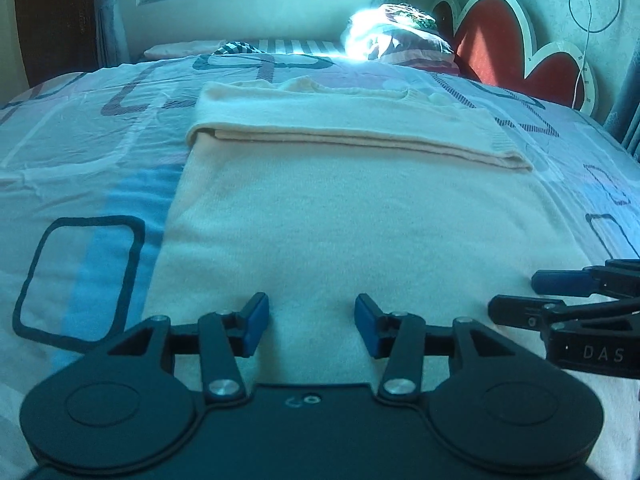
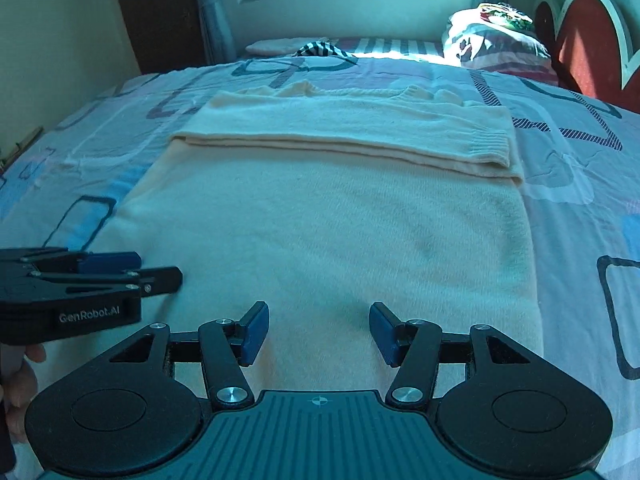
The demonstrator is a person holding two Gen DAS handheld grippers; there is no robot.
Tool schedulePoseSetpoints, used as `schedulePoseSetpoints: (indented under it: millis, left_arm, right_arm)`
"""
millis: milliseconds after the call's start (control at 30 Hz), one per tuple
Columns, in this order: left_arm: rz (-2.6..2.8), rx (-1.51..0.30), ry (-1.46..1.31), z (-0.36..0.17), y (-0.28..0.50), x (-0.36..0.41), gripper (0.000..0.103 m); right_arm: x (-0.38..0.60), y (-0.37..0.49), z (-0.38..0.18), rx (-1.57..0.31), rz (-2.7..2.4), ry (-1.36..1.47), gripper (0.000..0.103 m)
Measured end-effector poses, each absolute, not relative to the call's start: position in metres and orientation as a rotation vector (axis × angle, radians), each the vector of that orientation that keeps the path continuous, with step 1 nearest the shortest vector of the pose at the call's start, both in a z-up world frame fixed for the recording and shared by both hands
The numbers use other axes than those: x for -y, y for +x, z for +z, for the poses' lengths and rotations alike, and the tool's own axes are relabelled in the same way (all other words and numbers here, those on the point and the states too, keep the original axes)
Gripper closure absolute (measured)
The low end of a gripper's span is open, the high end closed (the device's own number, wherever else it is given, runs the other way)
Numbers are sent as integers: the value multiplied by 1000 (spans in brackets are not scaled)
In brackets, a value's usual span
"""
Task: Fold small clothes
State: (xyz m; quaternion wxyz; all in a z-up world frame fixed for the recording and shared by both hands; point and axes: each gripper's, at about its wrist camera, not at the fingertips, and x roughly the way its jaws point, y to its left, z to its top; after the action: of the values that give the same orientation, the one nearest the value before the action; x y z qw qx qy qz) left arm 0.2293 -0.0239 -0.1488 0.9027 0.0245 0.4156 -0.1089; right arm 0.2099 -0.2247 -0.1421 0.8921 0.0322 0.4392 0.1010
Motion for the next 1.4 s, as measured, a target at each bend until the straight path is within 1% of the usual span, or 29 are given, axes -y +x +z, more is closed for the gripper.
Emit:
schedulePoseSetpoints:
  millis: [167,333,500,600,667,1067,1133,1167,1200,1233,1267,1300,1333,1400]
  left_arm:
    - [-199,-865,73,-146,206,6,53]
    - [-204,-897,66,-136,183,-9,52]
    - [-305,-895,87,-132,154,-9,43]
    - [-303,-910,104,-141,137,-15,42]
    - [-300,-905,110,-142,128,-22,42]
    - [-275,-923,73,-134,105,-54,39]
    - [-265,-927,69,-133,103,-58,36]
    - [-260,-935,67,-134,102,-60,31]
    - [-259,-946,57,-135,102,-63,30]
    - [-262,-954,45,-137,101,-66,30]
    - [-265,-957,36,-137,99,-69,30]
    - [-268,-960,32,-138,97,-71,30]
    - [-273,-962,29,-138,95,-73,30]
    - [-283,-963,24,-138,92,-77,31]
  right_arm:
    - [243,181,-145,-900,152,-6,48]
    - [252,150,-132,-905,113,56,47]
    - [219,118,-120,-895,123,86,47]
    - [201,105,-131,-936,103,42,47]
    - [201,94,-134,-930,65,36,47]
    - [226,45,-124,-953,-128,92,47]
    - [231,39,-123,-956,-151,106,47]
    - [233,36,-122,-958,-160,110,47]
    - [234,34,-122,-960,-166,114,47]
    - [236,31,-122,-960,-172,119,46]
    - [237,29,-122,-959,-183,122,41]
    - [238,27,-122,-959,-195,123,31]
    - [239,24,-122,-958,-203,127,29]
    - [241,20,-122,-961,-209,146,28]
